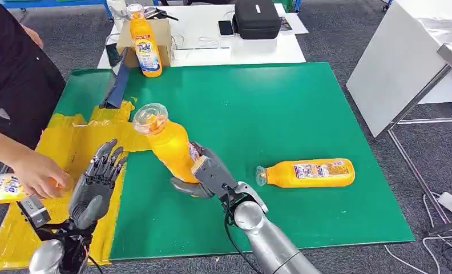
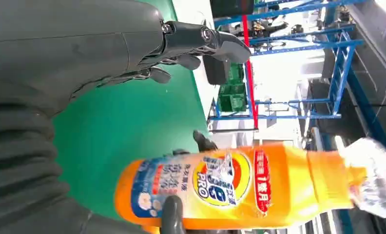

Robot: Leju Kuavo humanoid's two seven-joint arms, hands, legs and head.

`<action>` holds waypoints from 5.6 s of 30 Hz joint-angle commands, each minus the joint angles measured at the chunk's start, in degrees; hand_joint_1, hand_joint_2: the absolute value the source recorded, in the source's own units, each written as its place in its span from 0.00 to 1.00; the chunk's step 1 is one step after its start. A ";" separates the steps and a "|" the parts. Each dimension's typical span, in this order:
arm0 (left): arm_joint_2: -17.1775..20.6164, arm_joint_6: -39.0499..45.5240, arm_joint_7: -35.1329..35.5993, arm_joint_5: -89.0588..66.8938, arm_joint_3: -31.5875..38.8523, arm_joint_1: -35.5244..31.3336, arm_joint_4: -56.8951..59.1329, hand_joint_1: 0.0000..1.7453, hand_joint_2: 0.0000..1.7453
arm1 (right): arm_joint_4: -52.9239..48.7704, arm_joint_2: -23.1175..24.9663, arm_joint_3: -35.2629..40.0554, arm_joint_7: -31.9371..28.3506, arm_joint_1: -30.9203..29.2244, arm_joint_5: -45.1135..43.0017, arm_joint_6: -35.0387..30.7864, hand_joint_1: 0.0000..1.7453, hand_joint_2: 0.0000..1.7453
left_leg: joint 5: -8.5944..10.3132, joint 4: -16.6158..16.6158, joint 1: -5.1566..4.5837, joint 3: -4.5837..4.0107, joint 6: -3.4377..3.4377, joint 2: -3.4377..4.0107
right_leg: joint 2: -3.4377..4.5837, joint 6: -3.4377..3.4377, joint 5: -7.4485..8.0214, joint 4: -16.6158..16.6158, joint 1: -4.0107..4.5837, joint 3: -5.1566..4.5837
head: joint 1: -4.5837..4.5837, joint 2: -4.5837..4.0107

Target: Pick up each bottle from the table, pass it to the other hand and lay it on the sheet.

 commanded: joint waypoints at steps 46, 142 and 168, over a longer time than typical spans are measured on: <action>2.10 4.84 -0.22 -7.53 -12.09 -3.88 3.28 1.00 1.00 | 19.47 5.09 27.19 3.36 -9.51 -6.69 -2.72 1.00 1.00 | -0.01 -0.06 0.01 0.13 0.01 -0.17 | -0.02 -0.06 -0.06 -0.04 -0.01 0.13 | 0.00 0.00; 6.60 32.84 -6.57 -43.14 -6.36 1.44 4.31 0.00 0.00 | -12.79 -44.35 -14.95 8.44 6.53 23.90 7.42 0.00 1.00 | -0.20 -0.06 -0.42 0.47 0.62 0.11 | 0.27 0.39 -0.03 -0.24 -0.48 0.59 | -0.07 0.00; 7.23 31.60 -6.64 -42.30 -7.42 -1.66 7.14 0.00 0.00 | -0.61 -44.63 -6.93 9.63 0.87 27.41 10.44 0.00 1.00 | -0.16 -0.05 -0.41 0.39 0.64 -0.27 | -0.11 0.44 -0.13 -0.22 -0.48 0.65 | -0.07 0.00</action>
